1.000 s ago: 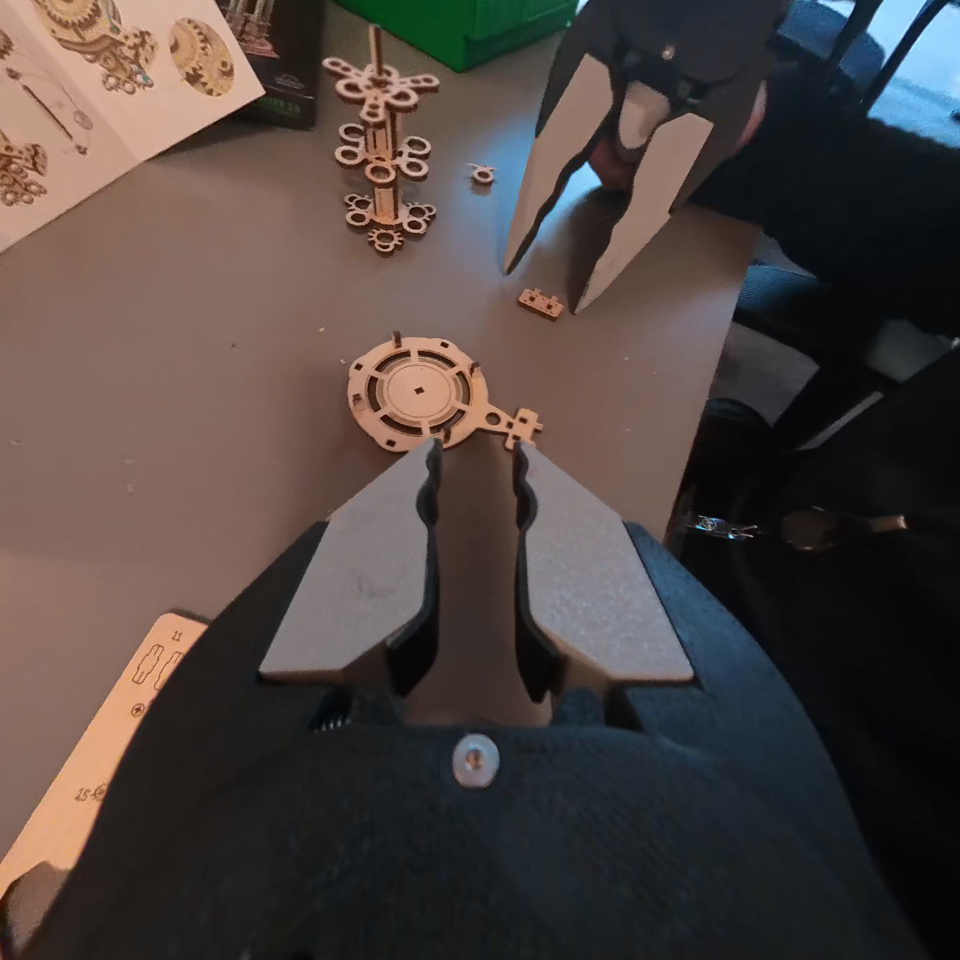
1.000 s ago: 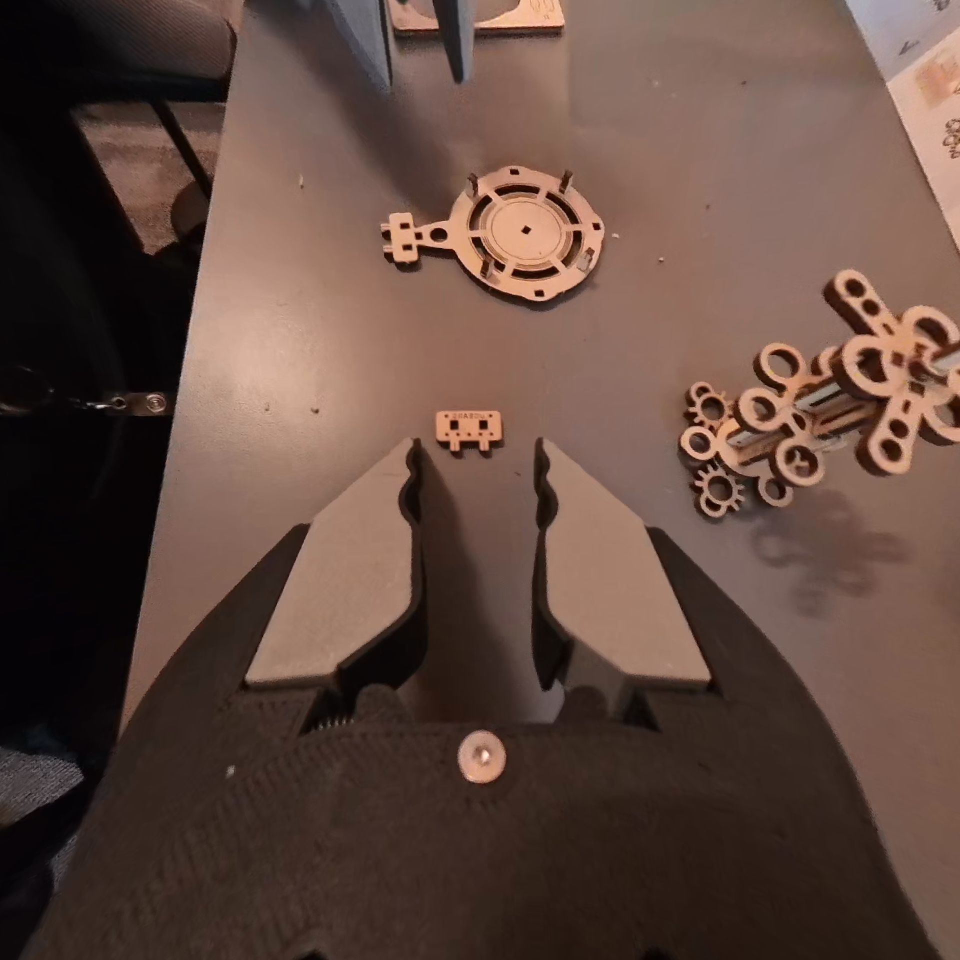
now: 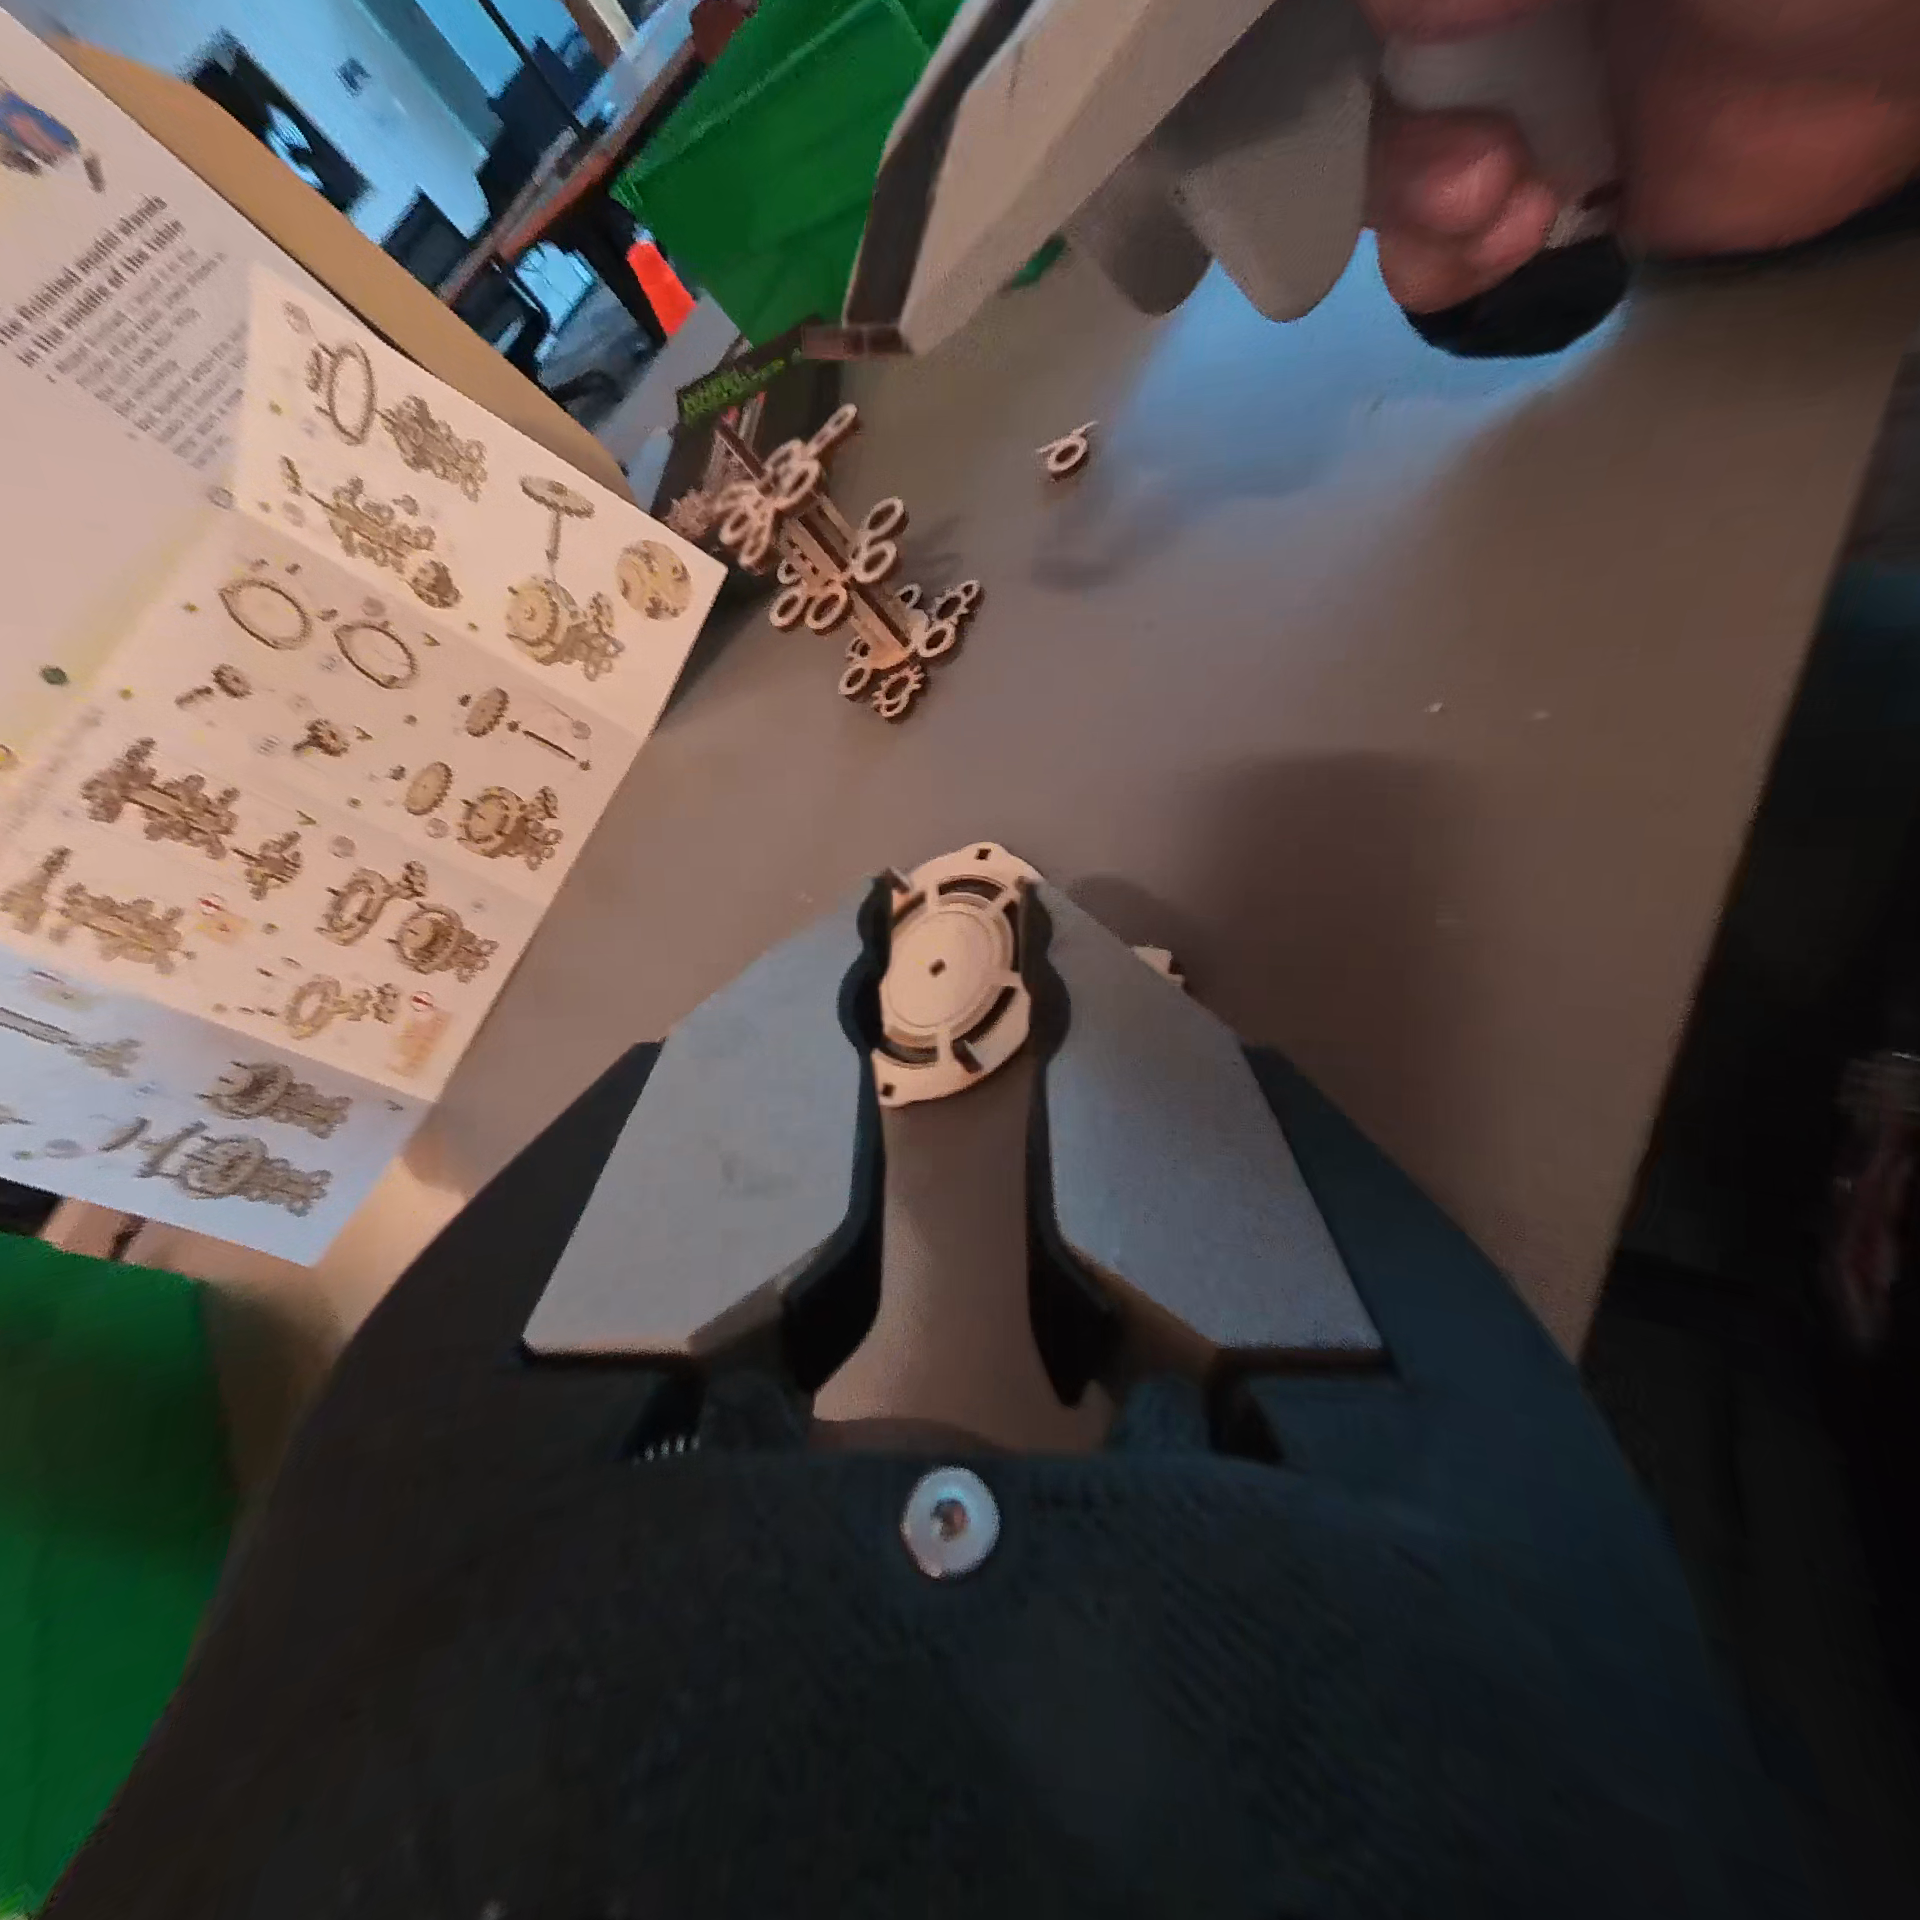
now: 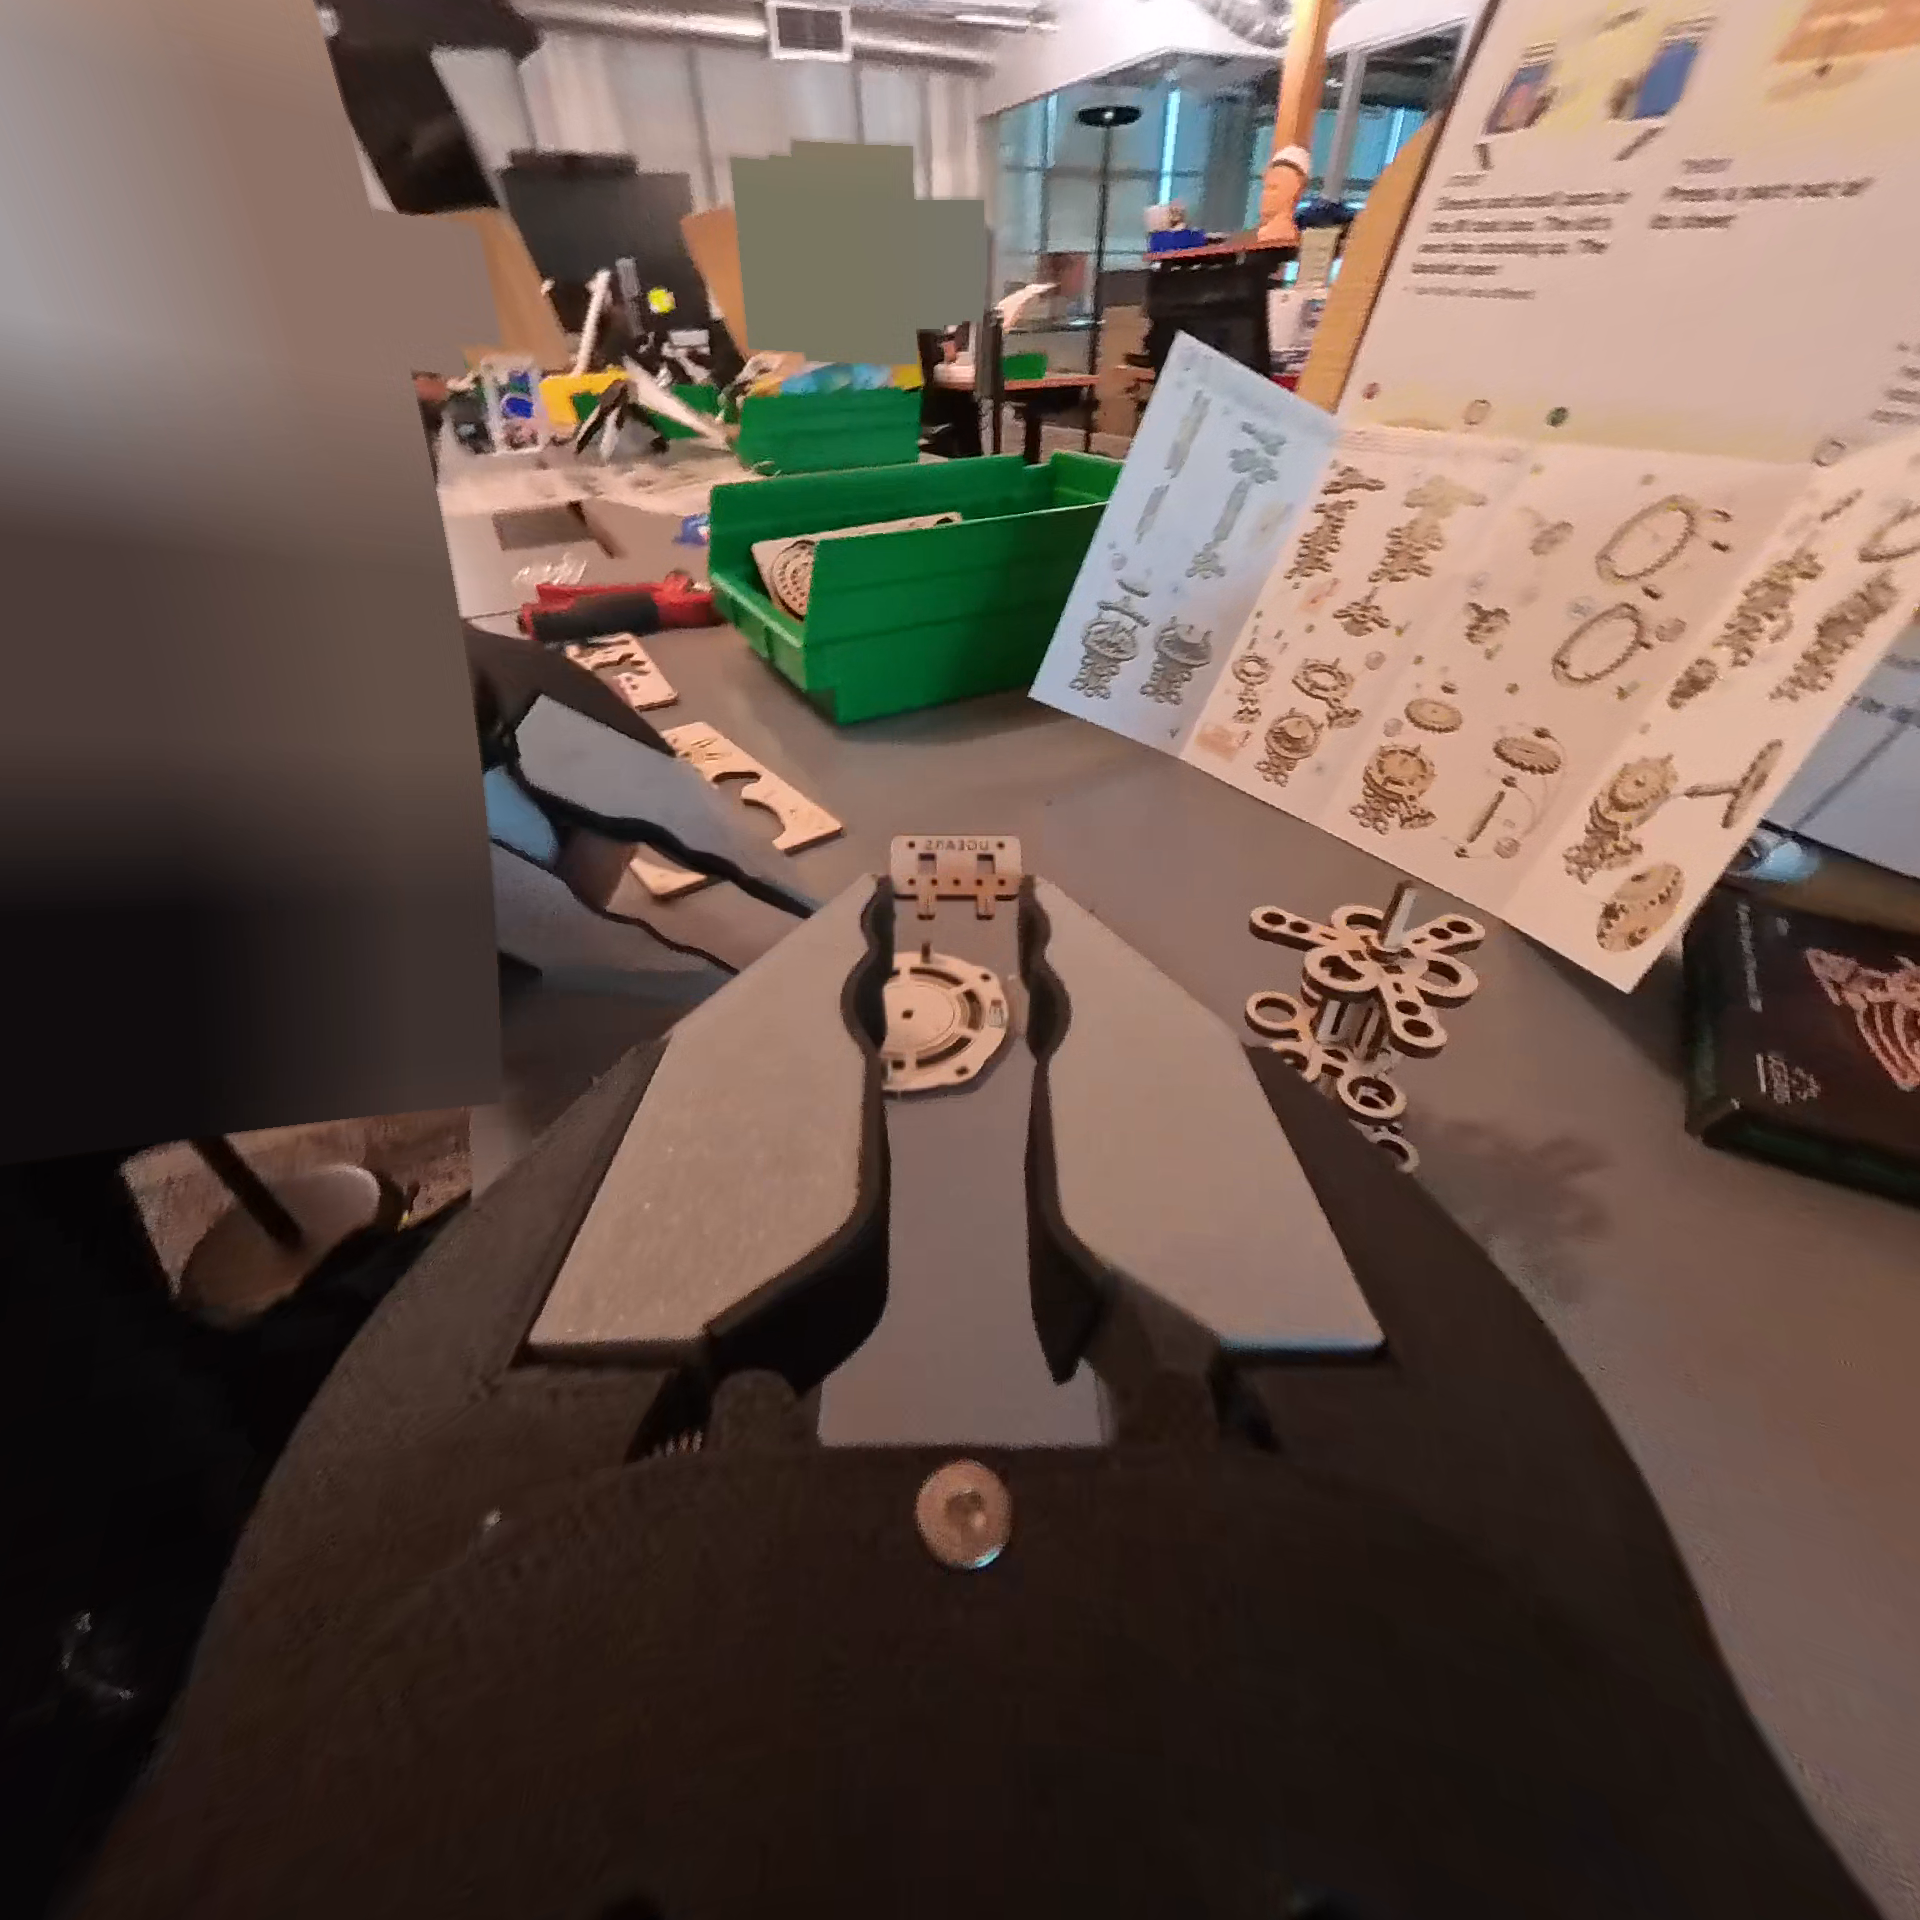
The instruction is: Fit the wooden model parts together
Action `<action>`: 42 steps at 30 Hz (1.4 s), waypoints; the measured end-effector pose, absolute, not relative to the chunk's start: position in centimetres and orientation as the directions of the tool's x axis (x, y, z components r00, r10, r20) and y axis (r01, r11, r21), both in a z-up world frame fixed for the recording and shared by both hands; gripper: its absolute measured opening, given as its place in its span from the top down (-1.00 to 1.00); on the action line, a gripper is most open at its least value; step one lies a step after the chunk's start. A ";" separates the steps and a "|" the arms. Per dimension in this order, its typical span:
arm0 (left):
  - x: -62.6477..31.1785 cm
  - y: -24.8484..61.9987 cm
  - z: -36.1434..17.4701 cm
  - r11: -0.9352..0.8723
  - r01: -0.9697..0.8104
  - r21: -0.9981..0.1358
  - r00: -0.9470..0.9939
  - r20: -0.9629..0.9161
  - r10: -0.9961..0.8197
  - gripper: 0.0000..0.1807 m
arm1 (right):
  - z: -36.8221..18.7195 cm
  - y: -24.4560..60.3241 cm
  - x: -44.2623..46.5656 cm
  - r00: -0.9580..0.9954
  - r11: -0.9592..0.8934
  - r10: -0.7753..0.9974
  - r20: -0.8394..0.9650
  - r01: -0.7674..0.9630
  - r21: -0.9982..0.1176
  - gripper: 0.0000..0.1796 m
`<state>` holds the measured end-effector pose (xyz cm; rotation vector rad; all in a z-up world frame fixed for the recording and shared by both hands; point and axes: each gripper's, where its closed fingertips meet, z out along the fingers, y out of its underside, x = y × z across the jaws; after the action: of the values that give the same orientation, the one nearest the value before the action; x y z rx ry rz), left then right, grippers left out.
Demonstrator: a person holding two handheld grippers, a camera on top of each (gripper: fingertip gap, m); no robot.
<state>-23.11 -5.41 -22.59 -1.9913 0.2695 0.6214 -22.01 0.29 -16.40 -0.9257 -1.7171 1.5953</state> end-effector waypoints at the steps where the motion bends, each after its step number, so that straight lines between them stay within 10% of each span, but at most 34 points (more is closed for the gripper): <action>1: -23.2 -5.3 -22.4 -0.471 -0.453 -0.757 0.835 -0.545 0.073 0.78 | -16.3 0.4 -22.2 -0.547 0.032 0.837 -0.015 0.077 -0.997 0.78; 11: -24.9 -4.9 -18.8 -0.234 -0.001 -0.972 0.985 -0.042 0.170 0.78 | -16.9 -1.3 -23.8 -0.457 0.202 0.875 0.159 0.047 -0.978 0.78; 42: -21.7 -2.7 -17.0 -0.208 0.414 -0.886 0.896 0.437 -0.077 0.96 | -16.8 -3.2 -22.3 -0.346 0.505 0.794 0.499 -0.079 -0.859 0.78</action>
<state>-21.71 -2.73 -16.95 -1.7285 -0.2581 -0.4561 -22.32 -3.22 -16.76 -0.6141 -1.6861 1.0274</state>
